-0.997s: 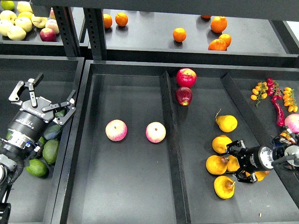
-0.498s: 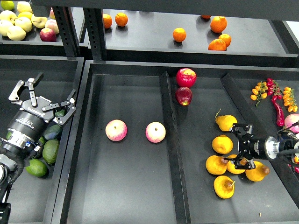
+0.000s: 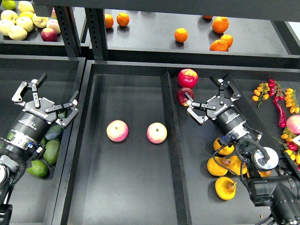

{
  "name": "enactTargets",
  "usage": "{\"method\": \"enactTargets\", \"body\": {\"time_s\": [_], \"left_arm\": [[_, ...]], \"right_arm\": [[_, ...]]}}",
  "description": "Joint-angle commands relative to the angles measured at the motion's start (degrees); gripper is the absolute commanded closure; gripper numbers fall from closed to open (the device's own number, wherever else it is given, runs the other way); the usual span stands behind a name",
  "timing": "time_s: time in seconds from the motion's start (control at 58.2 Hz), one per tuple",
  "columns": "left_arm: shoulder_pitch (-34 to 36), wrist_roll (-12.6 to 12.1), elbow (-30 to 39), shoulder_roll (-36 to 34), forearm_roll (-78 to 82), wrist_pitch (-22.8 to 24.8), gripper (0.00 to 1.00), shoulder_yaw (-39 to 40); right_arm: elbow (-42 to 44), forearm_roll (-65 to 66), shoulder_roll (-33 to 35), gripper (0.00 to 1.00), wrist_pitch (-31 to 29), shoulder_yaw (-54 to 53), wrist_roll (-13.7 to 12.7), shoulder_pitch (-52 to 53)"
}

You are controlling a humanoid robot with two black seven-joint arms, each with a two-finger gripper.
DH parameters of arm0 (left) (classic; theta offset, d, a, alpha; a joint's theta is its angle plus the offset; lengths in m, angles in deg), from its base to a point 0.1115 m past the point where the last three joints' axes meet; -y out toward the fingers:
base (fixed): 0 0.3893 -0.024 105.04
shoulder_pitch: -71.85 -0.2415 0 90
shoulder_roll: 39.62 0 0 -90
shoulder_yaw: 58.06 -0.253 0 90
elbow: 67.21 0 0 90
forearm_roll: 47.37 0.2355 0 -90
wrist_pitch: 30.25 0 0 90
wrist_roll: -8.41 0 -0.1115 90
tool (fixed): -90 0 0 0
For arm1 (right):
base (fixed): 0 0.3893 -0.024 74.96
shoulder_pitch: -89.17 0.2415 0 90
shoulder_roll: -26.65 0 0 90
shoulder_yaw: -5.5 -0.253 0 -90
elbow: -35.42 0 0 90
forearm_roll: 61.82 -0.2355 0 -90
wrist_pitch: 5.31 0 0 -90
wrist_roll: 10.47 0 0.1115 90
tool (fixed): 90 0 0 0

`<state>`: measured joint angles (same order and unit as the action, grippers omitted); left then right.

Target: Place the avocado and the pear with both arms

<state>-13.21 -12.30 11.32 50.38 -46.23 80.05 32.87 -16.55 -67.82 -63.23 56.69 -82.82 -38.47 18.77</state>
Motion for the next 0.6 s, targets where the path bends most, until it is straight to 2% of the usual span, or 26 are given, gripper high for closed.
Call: {"method": "enactTargets", "body": {"time_s": [0.0, 0.017, 0.034, 0.069, 0.137, 0.223, 0.584], "left_arm": [[-0.3, 0.1, 0.1, 0.0, 0.0, 0.0, 0.0, 0.0], [-0.4, 0.1, 0.1, 0.0, 0.0, 0.0, 0.0, 0.0], [-0.4, 0.1, 0.2, 0.0, 0.0, 0.0, 0.0, 0.0], [-0.4, 0.1, 0.2, 0.0, 0.0, 0.0, 0.0, 0.0], [-0.5, 0.1, 0.2, 0.0, 0.0, 0.0, 0.0, 0.0], [-0.5, 0.1, 0.3, 0.0, 0.0, 0.0, 0.0, 0.0], [-1.2, 0.1, 0.7, 0.0, 0.0, -0.2, 0.0, -0.1]], "right_arm": [[-5.9, 0.0, -0.1, 0.01, 0.0, -0.4, 5.1, -2.5], [-6.8, 0.0, -0.1, 0.01, 0.0, -0.3, 7.7, -2.8], [-7.2, -0.1, -0.1, 0.01, 0.0, -0.1, 8.8, -2.9], [-8.3, 0.0, -0.1, 0.01, 0.0, 0.2, 12.9, -3.3], [-9.2, 0.3, -0.1, 0.01, 0.0, 0.2, 16.7, -3.4], [-10.2, 0.5, -0.1, 0.01, 0.0, -0.4, 17.5, -4.4], [-14.7, 2.3, -0.1, 0.01, 0.0, 0.4, 17.5, -10.5]]}}
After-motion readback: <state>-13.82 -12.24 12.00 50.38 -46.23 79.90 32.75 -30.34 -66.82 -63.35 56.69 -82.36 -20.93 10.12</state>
